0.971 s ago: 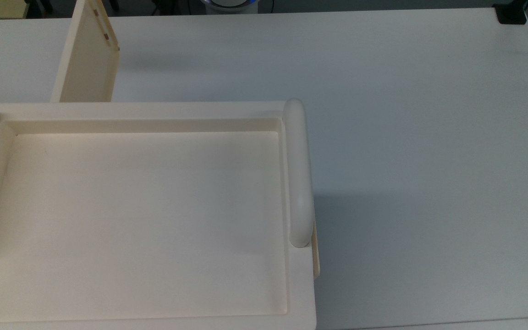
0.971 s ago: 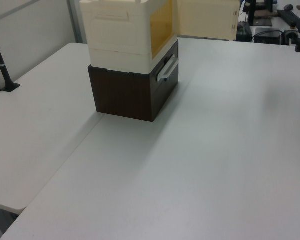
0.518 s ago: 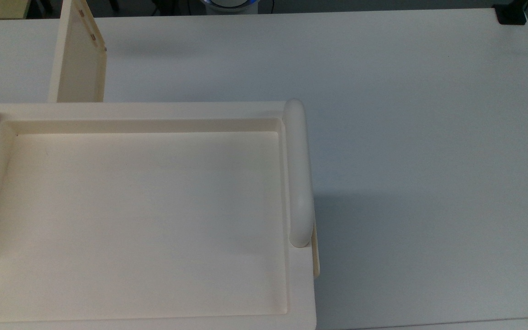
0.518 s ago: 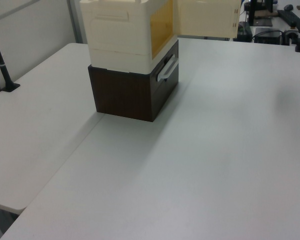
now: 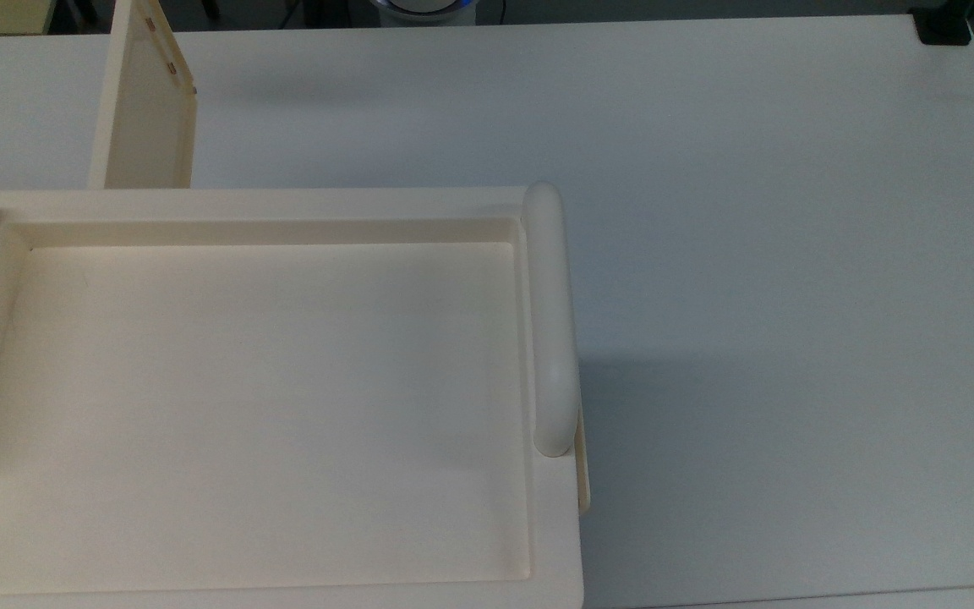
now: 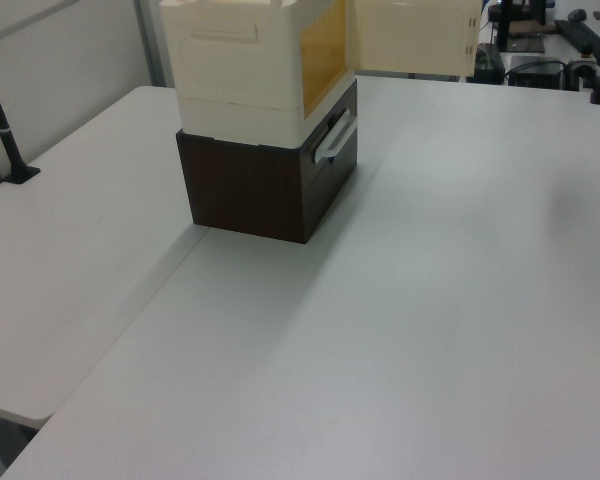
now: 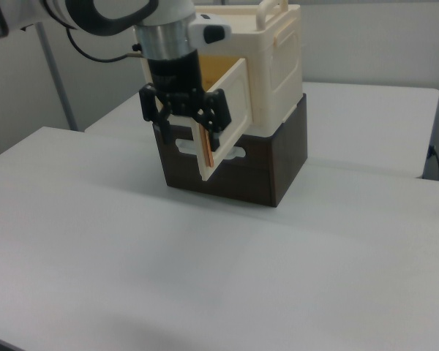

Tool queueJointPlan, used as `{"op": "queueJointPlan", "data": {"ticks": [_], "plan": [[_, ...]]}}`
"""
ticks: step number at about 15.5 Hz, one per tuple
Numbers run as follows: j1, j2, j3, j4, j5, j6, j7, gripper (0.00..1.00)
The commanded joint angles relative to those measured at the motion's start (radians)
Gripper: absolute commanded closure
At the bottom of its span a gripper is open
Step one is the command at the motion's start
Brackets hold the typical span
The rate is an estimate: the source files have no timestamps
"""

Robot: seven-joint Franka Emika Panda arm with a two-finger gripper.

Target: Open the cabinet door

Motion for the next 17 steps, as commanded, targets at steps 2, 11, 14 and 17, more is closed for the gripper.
{"op": "queueJointPlan", "data": {"ticks": [2,11,14,17], "plan": [[0.117,-0.015,0.000,-0.003,-0.019,-0.024,0.170,0.00],[0.297,0.004,-0.003,-0.044,-0.013,0.055,0.368,0.00],[0.326,0.028,-0.003,-0.055,-0.014,0.094,0.369,0.00],[0.335,0.030,-0.003,-0.061,-0.016,0.126,0.369,0.00]]}}
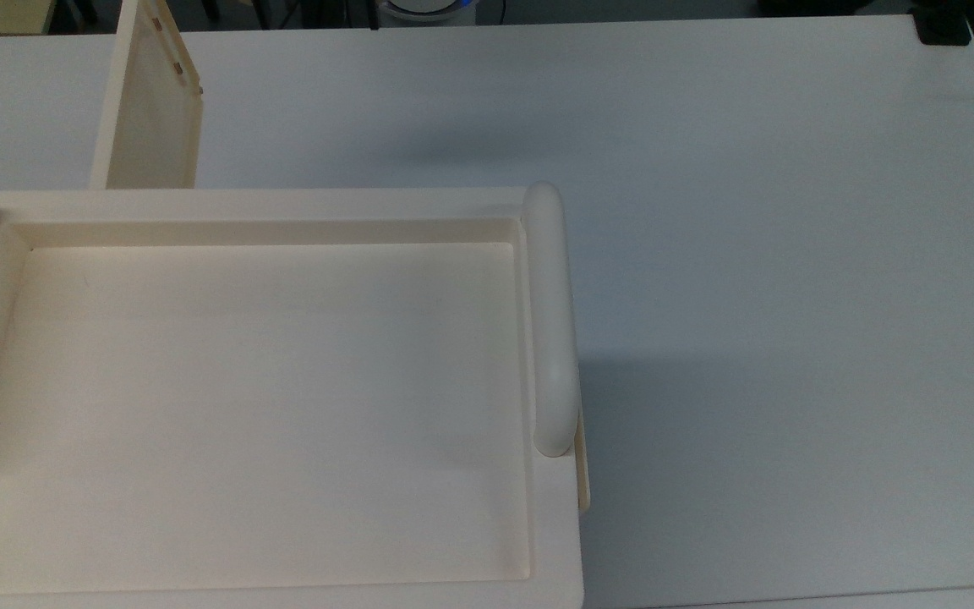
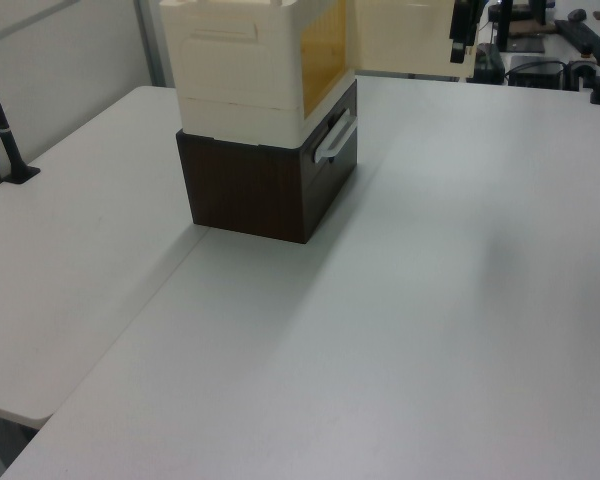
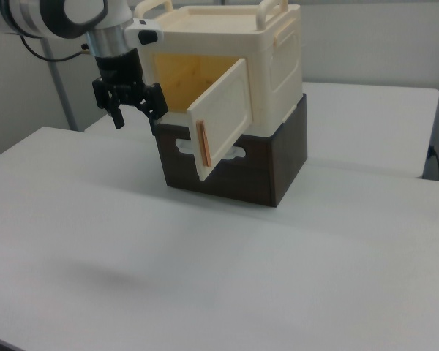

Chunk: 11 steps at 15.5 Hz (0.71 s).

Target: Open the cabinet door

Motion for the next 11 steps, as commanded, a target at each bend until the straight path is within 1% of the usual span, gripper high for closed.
{"op": "queueJointPlan", "data": {"ticks": [1,11], "plan": [[0.018,-0.004,-0.012,-0.022,-0.015,0.045,0.017,0.00],[0.019,0.013,-0.012,-0.019,-0.012,0.045,0.017,0.00]]}}
